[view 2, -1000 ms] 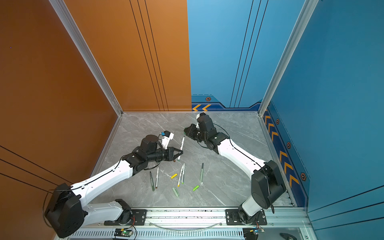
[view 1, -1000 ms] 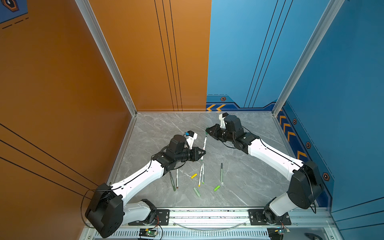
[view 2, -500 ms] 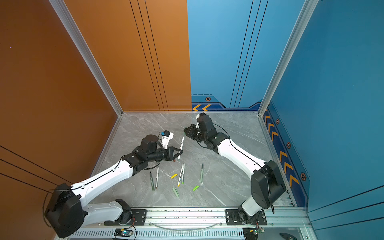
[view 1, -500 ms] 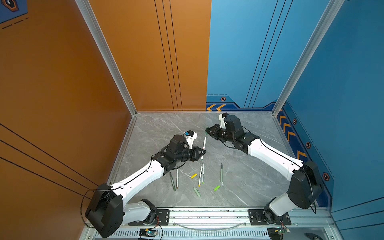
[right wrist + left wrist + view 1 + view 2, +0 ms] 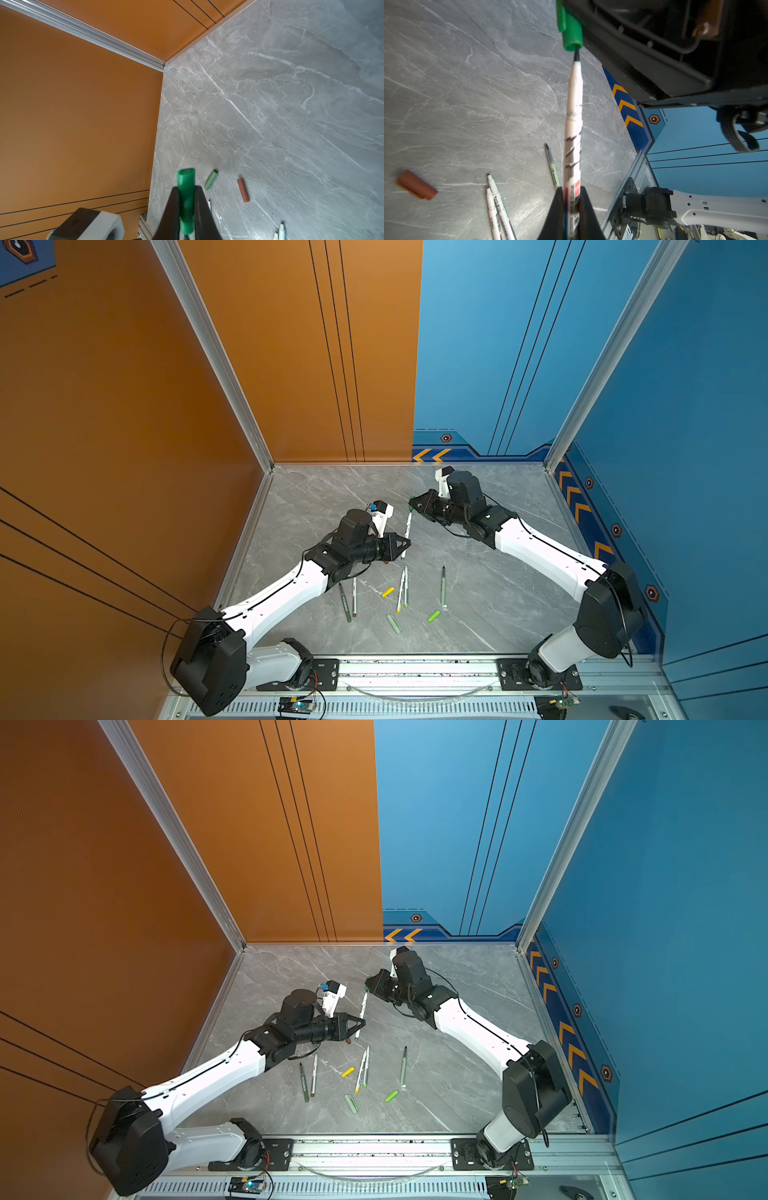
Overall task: Insert the pens into the pen caps
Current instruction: 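Bring the green cap down onto the pen tip held by the left gripper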
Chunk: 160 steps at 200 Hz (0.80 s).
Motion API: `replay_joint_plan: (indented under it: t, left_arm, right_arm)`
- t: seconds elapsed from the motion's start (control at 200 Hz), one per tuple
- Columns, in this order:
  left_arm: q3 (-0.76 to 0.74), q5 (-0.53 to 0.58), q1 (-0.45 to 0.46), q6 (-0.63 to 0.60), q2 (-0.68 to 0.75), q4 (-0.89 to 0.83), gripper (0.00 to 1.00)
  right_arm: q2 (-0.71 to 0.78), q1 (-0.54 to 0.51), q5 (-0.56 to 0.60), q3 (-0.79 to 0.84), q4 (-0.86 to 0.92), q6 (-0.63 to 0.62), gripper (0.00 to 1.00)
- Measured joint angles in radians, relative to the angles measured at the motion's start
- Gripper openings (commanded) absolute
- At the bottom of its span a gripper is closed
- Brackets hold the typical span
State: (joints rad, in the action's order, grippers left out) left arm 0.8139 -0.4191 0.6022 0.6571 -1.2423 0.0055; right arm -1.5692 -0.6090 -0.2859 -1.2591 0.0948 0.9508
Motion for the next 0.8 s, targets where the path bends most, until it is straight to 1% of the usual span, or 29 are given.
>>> replay_joint_plan:
  t: [0.801]
  left_arm:
    - [0.000,0.039,-0.013,0.055,0.000,0.038,0.00]
  right_arm:
    - [0.000,-0.040,0.005,0.005,-0.004,0.000,0.00]
